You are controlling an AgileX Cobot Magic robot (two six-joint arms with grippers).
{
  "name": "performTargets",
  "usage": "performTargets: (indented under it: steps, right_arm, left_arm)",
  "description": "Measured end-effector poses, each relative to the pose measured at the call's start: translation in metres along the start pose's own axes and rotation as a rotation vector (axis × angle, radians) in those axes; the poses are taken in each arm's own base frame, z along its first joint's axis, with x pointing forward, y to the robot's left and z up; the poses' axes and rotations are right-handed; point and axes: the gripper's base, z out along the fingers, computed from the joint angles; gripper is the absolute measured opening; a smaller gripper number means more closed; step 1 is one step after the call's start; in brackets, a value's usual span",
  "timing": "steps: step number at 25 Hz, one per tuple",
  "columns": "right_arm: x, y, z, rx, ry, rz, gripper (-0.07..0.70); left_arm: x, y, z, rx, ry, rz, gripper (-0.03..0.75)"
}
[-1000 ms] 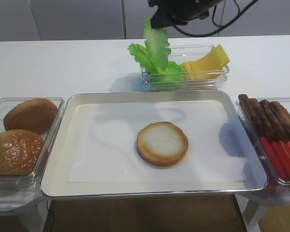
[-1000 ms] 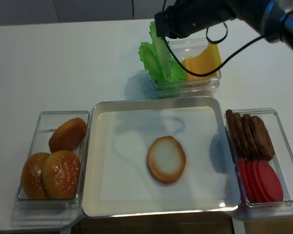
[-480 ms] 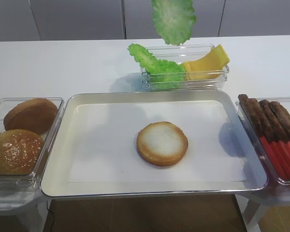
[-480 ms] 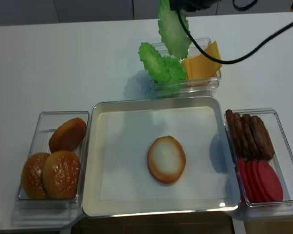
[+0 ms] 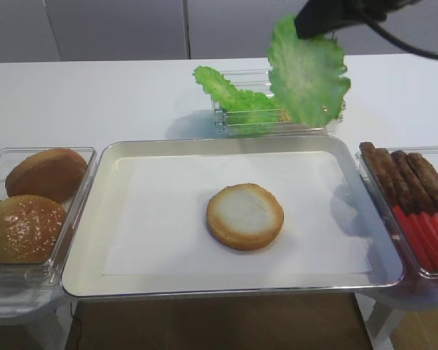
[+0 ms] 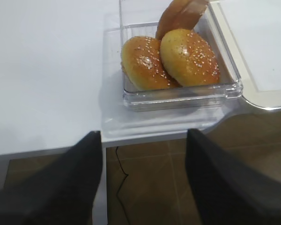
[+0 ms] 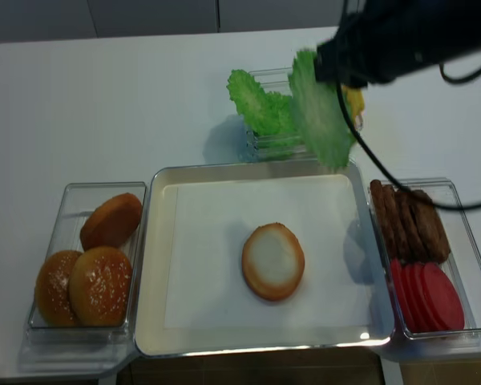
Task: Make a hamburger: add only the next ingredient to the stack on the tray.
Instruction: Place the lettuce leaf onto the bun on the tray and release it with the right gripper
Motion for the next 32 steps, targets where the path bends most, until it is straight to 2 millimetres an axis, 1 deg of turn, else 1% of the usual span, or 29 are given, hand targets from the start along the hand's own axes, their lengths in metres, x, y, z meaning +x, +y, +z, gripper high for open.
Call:
performTargets:
  steps: [2, 4, 7, 11, 14, 18, 23, 26, 32]
  right_arm:
    - [0.014, 0.0, 0.001, -0.001, 0.029, 0.018, 0.036]
    - [0.029, -0.002, 0.007, -0.008, 0.064, 0.041, 0.036]
    - [0.046, -0.005, 0.018, -0.022, 0.09, 0.069, 0.036]
    - [0.061, -0.011, 0.029, -0.006, 0.088, 0.089, 0.036]
    - [0.068, -0.015, 0.034, 0.011, 0.072, 0.095, 0.036]
    - [0.069, -0.015, 0.04, -0.015, 0.051, 0.095, 0.036]
    - [0.071, -0.02, 0.059, -0.052, 0.058, 0.114, 0.036]
    - [0.072, -0.023, 0.065, -0.048, 0.059, 0.114, 0.036]
    - [0.071, -0.024, 0.067, -0.04, 0.045, 0.119, 0.036]
  left_arm:
    - [0.0, 0.0, 0.0, 0.0, 0.0, 0.0, 0.419]
    - [0.0, 0.0, 0.0, 0.0, 0.0, 0.0, 0.419]
    - [0.0, 0.0, 0.0, 0.0, 0.0, 0.0, 0.419]
    - [0.0, 0.0, 0.0, 0.0, 0.0, 0.0, 0.419]
    - [0.0, 0.0, 0.0, 0.0, 0.0, 0.0, 0.419]
    - [0.0, 0.0, 0.0, 0.0, 0.0, 0.0, 0.419]
    - [0.0, 0.0, 0.0, 0.0, 0.0, 0.0, 0.419]
    - [0.0, 0.0, 0.0, 0.0, 0.0, 0.0, 0.419]
    - [0.0, 0.0, 0.0, 0.0, 0.0, 0.0, 0.419]
